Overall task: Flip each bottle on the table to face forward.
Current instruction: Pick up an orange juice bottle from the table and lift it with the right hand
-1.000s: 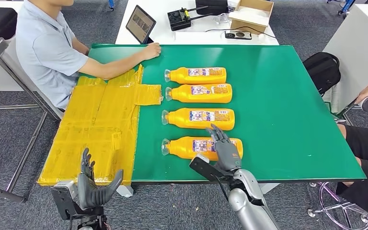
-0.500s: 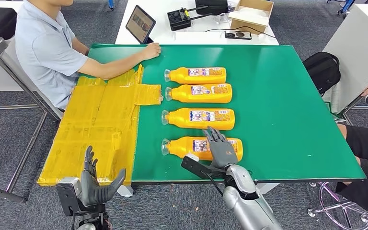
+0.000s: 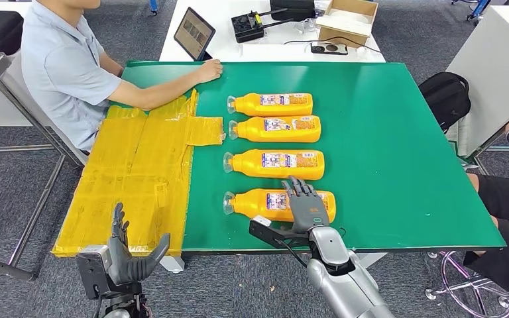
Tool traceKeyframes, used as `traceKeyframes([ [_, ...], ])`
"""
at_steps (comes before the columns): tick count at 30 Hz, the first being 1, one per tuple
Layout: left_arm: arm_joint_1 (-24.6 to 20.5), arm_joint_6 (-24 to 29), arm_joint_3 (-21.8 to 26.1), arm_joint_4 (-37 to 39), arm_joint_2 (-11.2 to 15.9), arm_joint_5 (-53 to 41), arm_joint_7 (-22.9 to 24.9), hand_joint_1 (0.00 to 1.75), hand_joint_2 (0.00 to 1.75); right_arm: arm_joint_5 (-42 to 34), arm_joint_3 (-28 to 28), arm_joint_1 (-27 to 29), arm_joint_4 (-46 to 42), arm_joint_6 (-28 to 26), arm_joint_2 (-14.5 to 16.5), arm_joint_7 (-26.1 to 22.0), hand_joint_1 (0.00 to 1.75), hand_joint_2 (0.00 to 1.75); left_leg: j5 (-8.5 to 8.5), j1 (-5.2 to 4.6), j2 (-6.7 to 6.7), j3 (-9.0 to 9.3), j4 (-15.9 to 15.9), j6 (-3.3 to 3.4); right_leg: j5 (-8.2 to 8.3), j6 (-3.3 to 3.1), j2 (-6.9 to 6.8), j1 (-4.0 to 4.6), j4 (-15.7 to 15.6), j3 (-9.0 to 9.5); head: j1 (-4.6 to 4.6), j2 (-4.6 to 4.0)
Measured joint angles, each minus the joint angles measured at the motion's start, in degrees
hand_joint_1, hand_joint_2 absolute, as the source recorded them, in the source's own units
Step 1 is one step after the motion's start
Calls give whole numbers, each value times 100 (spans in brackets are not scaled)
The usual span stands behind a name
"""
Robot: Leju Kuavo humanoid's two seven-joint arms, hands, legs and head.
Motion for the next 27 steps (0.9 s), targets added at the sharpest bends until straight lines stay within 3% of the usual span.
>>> traceKeyframes([
  [3, 0, -69, 53, 0, -4, -18, 1, 0, 175, 112, -1, 6, -18, 108, -2, 23, 0, 175, 0, 0, 0, 2, 0, 0, 0, 0, 0, 0, 0, 1, 0, 0],
  [4, 0, -93, 64, 0, -7, -32, 1, 0, 175, 132, -1, 6, -21, 154, -2, 32, 9, 175, 0, 0, 0, 2, 0, 0, 0, 0, 0, 0, 0, 1, 1, 0],
  [7, -1, -134, 90, 1, -14, -74, 1, 0, 175, 53, -7, 7, -5, 310, -5, 62, 140, 175, 0, 0, 3, 5, 0, 0, 0, 0, 1, 0, -1, 1, 1, 0],
  [8, -2, -143, 101, 2, -14, -85, 0, 0, 175, -16, -14, 7, 12, 369, -9, 82, 175, 175, 0, 0, 4, 7, 0, 0, 0, 0, 1, 0, -1, 1, 0, 0],
  [20, -28, -178, 207, 63, -14, -103, -4, 0, 175, -406, -191, 0, 164, 775, -240, 305, 175, 175, -13, -1, -12, 66, 0, 1, -18, 11, -1, -1, -14, 4, 1, 0],
  [27, -73, -178, 222, 106, -14, -71, -16, 0, 175, -660, -285, -3, 219, 937, -386, 203, 175, 175, -17, -1, -21, 94, 0, 6, -22, 13, -11, -1, -20, 37, 1, 0],
])
